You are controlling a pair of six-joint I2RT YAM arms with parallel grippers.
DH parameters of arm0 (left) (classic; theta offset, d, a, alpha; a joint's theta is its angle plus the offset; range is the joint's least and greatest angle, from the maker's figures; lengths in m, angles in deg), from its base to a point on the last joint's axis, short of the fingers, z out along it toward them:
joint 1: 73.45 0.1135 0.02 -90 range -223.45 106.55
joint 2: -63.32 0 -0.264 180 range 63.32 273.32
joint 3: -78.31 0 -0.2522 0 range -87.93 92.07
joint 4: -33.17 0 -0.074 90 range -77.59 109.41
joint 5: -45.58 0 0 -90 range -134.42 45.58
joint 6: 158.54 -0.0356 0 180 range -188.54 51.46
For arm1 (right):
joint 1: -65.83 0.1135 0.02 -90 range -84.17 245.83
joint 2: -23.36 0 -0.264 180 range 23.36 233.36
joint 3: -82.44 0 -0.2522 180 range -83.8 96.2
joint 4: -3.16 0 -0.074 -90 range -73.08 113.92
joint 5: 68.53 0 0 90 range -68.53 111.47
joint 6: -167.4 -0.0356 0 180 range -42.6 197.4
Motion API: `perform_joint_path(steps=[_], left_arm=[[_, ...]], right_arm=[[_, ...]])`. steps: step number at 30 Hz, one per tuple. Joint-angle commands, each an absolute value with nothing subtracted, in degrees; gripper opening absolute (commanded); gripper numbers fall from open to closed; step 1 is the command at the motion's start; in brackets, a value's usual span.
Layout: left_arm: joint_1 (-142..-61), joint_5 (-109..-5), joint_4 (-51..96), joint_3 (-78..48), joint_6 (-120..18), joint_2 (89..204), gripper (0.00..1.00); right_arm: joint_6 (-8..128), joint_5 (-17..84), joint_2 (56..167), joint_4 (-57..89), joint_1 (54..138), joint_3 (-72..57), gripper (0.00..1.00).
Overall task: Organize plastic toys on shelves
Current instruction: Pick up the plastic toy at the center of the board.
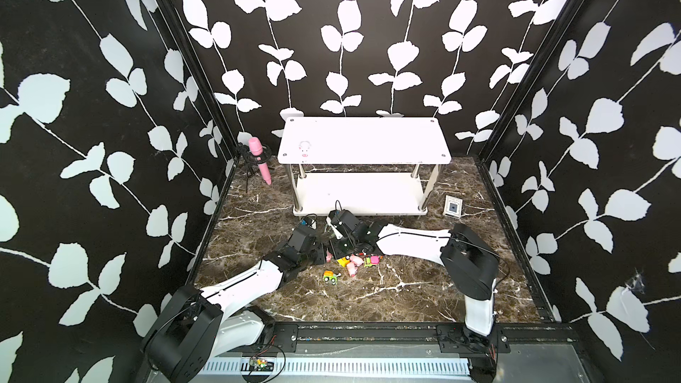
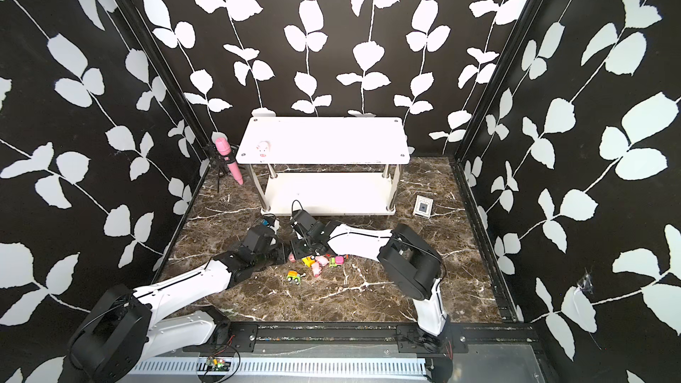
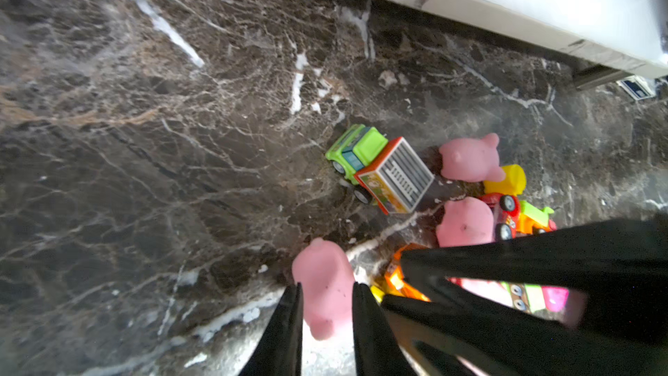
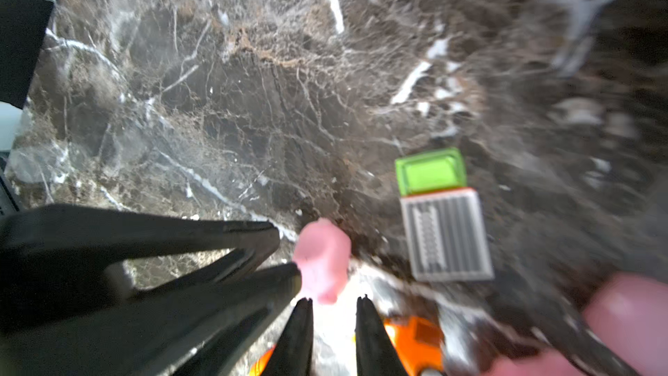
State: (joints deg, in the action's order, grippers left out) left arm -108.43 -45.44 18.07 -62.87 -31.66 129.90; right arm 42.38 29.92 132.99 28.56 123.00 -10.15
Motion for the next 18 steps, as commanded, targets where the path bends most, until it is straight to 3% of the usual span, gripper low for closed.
perform_joint_path(steps=[1,18], left_arm=[[-108.62,-45.74,18.09,-63.38,-31.39,129.76,0.26],[-108.60,-46.12,19.94,-62.92,-30.49,134.74,0.23]], right_arm=[[41.66,28.10,129.53,27.65,121.85,-13.02,0.25],[41.82,26.57,124.92,28.45,118.80,-18.15,0.27]])
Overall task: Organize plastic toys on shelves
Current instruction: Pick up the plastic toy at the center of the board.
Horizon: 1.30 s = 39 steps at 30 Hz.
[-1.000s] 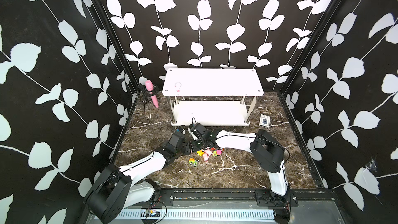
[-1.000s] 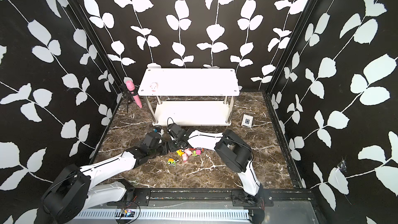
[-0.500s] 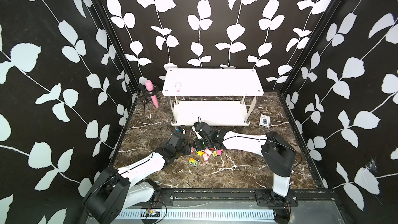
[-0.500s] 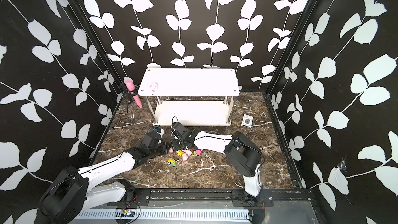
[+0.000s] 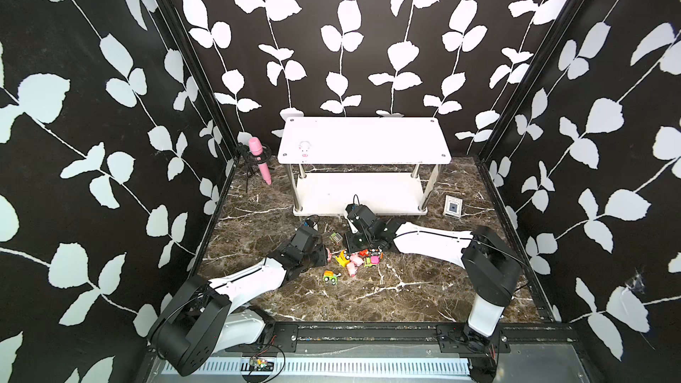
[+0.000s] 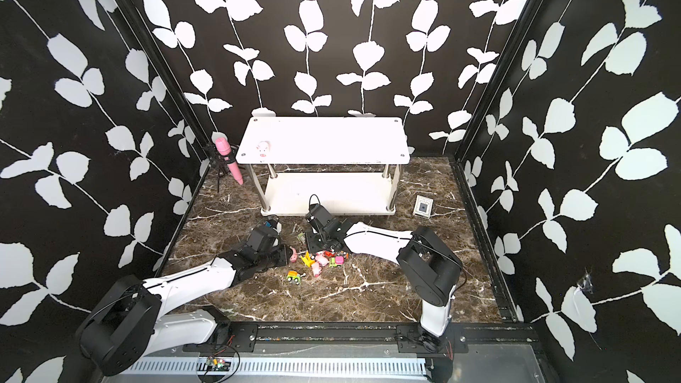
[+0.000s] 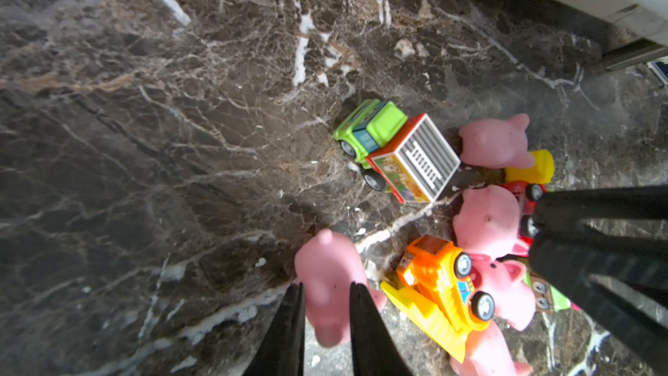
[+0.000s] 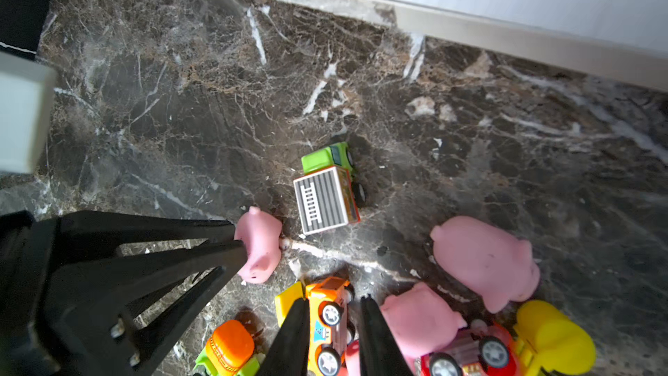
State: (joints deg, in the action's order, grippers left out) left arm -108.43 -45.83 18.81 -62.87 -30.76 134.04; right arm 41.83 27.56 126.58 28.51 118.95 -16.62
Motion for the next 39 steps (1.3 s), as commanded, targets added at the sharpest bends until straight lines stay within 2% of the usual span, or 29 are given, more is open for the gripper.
perform_joint_path(steps=[1,8,9,13,22,33,39], left_arm=[[-108.60,-45.97,19.77,-62.88,-30.35,135.11,0.24],[-108.65,-45.49,19.98,-62.97,-29.79,137.82,0.22],[-108.62,-45.59,20.11,-62.94,-29.85,138.10,0.19],[-108.62,-46.68,19.65,-62.36,-30.33,138.56,0.00],[-108.60,-50.67,6.90,-54.38,-36.24,130.74,0.00],[-109.21,-60.53,-8.28,-35.04,-44.91,124.43,0.00],[-109.40,-62.52,-15.10,-21.11,-48.58,125.11,0.00]], right_arm=[[41.89,26.50,124.83,28.48,118.83,-18.19,0.27],[42.02,26.03,124.29,28.91,118.64,-18.41,0.27],[42.08,25.94,124.08,28.92,118.59,-18.48,0.27],[42.07,25.34,122.46,28.77,118.17,-19.60,0.27],[41.83,23.13,115.48,26.00,115.88,-27.36,0.27],[43.31,21.44,103.58,26.86,111.30,-35.13,0.28],[43.77,21.25,100.90,27.56,109.78,-36.78,0.28]])
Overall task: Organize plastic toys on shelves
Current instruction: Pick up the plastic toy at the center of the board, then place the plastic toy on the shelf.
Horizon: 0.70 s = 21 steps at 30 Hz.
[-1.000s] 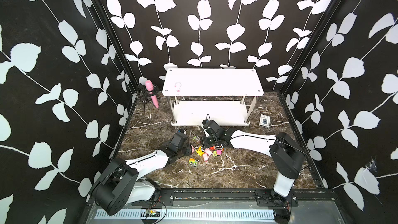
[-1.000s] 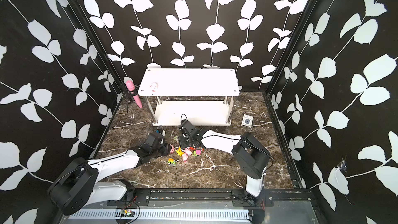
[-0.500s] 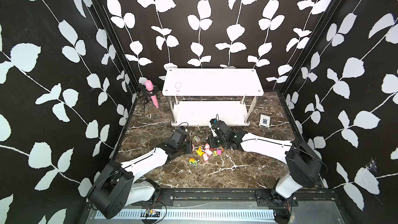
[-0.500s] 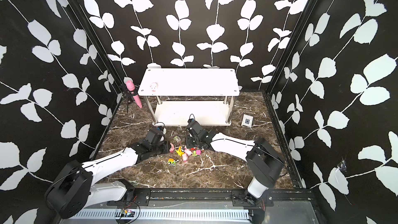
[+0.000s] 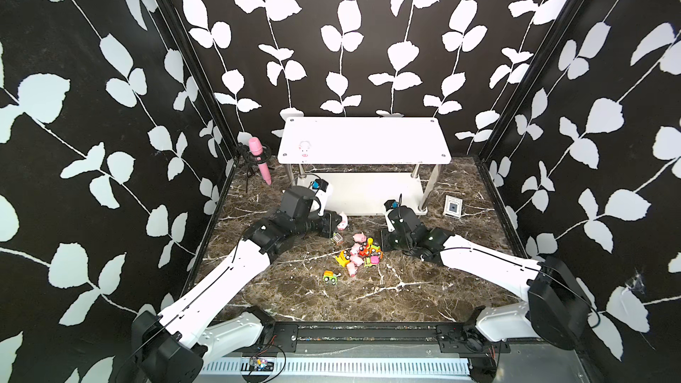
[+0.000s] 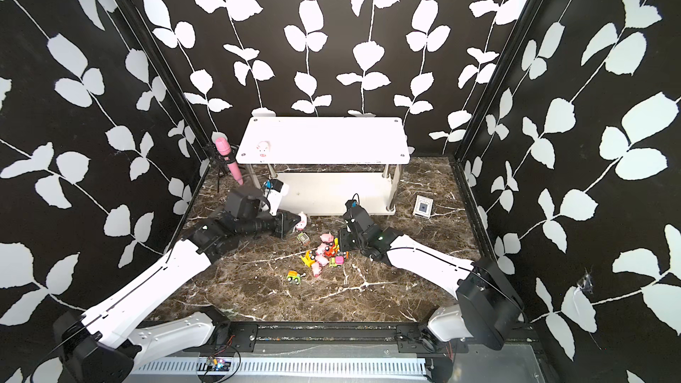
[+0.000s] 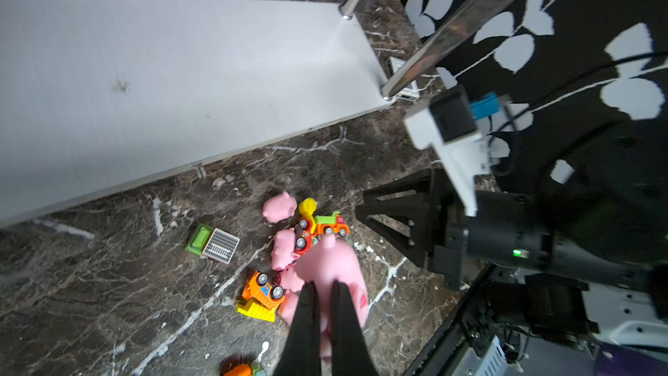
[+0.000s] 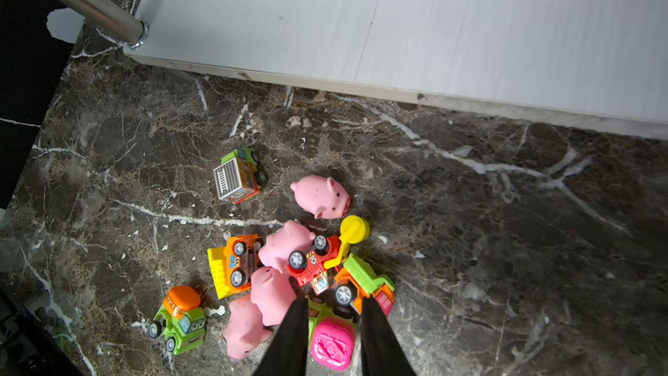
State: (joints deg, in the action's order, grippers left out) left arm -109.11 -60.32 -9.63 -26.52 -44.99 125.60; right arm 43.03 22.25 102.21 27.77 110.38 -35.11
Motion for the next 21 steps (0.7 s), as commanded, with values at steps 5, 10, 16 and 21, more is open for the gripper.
perform_joint_path(steps=[5,10,16,21], left_arm=[[-109.40,-59.90,-19.12,-10.25,-51.10,126.79,0.00],[-109.23,-55.00,-23.06,-1.22,-52.80,130.30,0.00],[-107.78,-48.31,-27.88,8.88,-55.18,136.29,0.00],[-105.99,-46.98,-30.21,16.04,-55.97,141.44,0.00]], right_arm=[[43.78,21.38,100.45,27.86,109.43,-37.05,0.28],[43.81,21.47,100.53,27.91,109.31,-37.04,0.28],[43.83,21.55,100.90,28.15,109.16,-36.97,0.28],[43.79,21.81,101.35,28.31,109.15,-36.49,0.28]])
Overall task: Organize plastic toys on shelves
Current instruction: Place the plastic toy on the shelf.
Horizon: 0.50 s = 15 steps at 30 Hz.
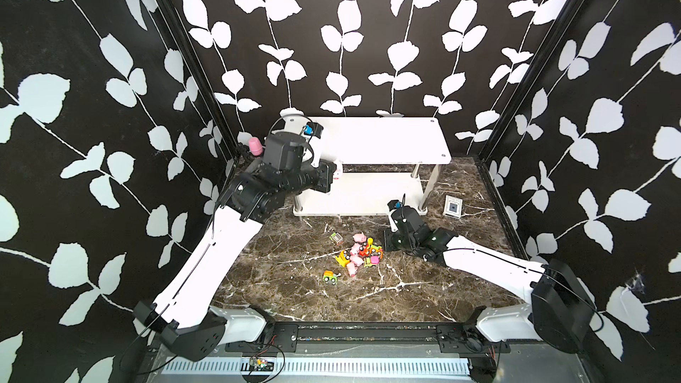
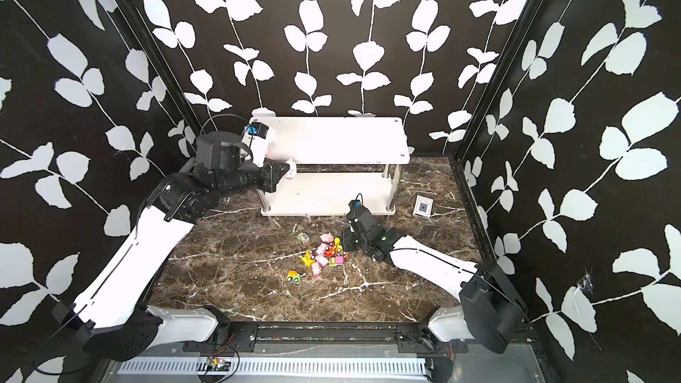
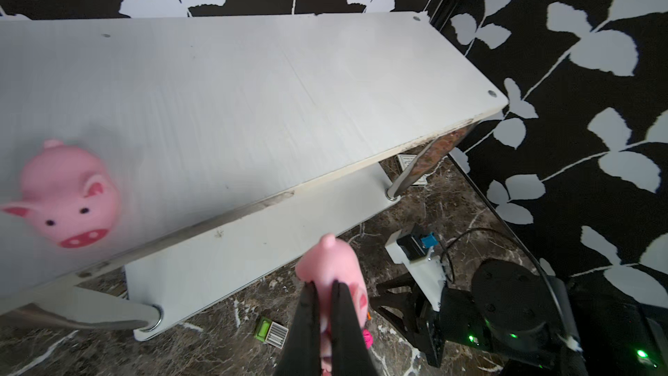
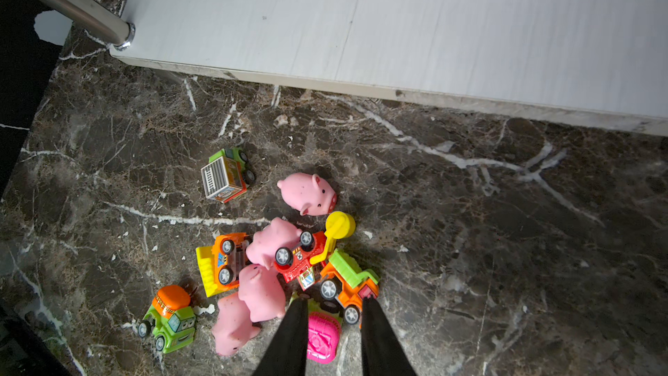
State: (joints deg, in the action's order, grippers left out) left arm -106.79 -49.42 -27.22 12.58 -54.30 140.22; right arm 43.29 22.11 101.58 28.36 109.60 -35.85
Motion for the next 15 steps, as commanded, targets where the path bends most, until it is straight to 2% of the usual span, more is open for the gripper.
perform_joint_path(steps=[1,15], left_arm=[[-105.80,-46.53,-30.74,17.28,-56.04,142.33,0.00],[-101.82,-45.01,-33.65,26.94,-57.12,150.79,0.00]], right_arm=[[43.81,21.90,101.43,28.34,109.14,-36.47,0.28],[43.38,23.23,103.32,28.01,109.10,-36.27,0.28]])
